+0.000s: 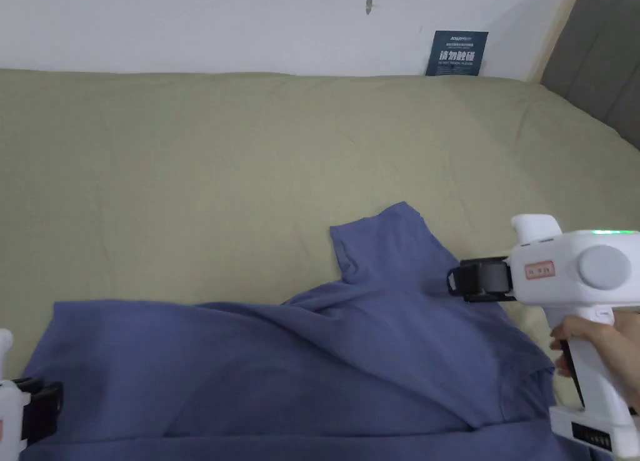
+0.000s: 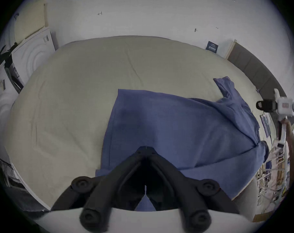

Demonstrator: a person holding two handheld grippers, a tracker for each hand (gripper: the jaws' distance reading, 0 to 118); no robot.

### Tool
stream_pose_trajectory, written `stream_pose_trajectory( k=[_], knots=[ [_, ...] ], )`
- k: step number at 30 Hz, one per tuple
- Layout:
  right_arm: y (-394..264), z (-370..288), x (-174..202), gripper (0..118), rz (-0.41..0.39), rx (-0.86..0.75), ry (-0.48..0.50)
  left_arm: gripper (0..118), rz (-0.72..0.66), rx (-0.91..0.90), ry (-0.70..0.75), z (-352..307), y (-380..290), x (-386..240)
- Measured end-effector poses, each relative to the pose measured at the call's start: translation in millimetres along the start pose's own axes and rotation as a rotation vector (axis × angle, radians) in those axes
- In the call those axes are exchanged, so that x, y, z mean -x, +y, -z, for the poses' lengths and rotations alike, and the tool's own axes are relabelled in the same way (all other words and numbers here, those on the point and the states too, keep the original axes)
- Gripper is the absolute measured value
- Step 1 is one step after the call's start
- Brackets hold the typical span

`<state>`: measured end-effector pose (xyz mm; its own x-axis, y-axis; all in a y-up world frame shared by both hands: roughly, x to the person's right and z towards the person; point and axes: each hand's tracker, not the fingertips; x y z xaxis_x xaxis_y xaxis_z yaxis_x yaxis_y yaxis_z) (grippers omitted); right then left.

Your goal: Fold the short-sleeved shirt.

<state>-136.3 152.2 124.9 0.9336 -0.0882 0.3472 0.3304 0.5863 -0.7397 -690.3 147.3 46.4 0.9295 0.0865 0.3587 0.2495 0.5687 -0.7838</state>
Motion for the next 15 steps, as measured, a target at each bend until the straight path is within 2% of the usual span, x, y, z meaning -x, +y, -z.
stream_pose_trajectory(
  k=[1, 4, 6, 8, 9, 10, 11, 12, 13, 15],
  knots=[
    [6.5, 9.8, -2.3, 108, 0.002, -0.003, -0.023, 0, 0.0, -0.001, 0.004, 2.4, 2.0, -1.2],
    [23.3, 51.5, -14.5, 93, 0.036, 0.051, -0.081, 0, 0.005, 0.0, 0.014, 9.8, 6.4, 1.6],
    [23.8, 78.0, -22.1, 93, 0.054, 0.103, -0.097, 0, 0.004, 0.001, 0.018, 13.9, 7.9, 1.9],
    [14.6, 88.6, -22.4, 90, 0.051, 0.144, -0.11, 0, 0.011, 0.008, 0.025, 18.7, 8.2, 1.0],
    [10.6, 85.4, -23.0, 91, 0.064, 0.112, -0.086, 0, 0.015, 0.015, 0.031, 21.0, 7.9, 0.6],
    [12.5, 79.6, -22.2, 85, 0.077, 0.089, -0.099, 0, 0.017, 0.021, 0.033, 22.4, 7.2, 3.3],
    [14.1, 74.7, -21.1, 73, 0.052, 0.095, -0.097, 0, 0.014, 0.023, 0.027, 23.0, 6.1, 4.6],
    [15.3, 65.5, -13.6, 50, -0.016, 0.08, -0.114, 0, 0.011, 0.027, 0.022, 23.0, 5.4, 5.1],
    [15.5, 60.2, -12.2, 0, -0.036, 0.065, -0.127, 0, 0.008, 0.03, 0.019, 23.1, 5.0, 5.2],
    [23.8, 63.4, -17.4, 0, 0.0, 0.086, -0.095, 0, 0.006, 0.029, 0.023, 23.1, 3.6, 7.0]
  ],
)
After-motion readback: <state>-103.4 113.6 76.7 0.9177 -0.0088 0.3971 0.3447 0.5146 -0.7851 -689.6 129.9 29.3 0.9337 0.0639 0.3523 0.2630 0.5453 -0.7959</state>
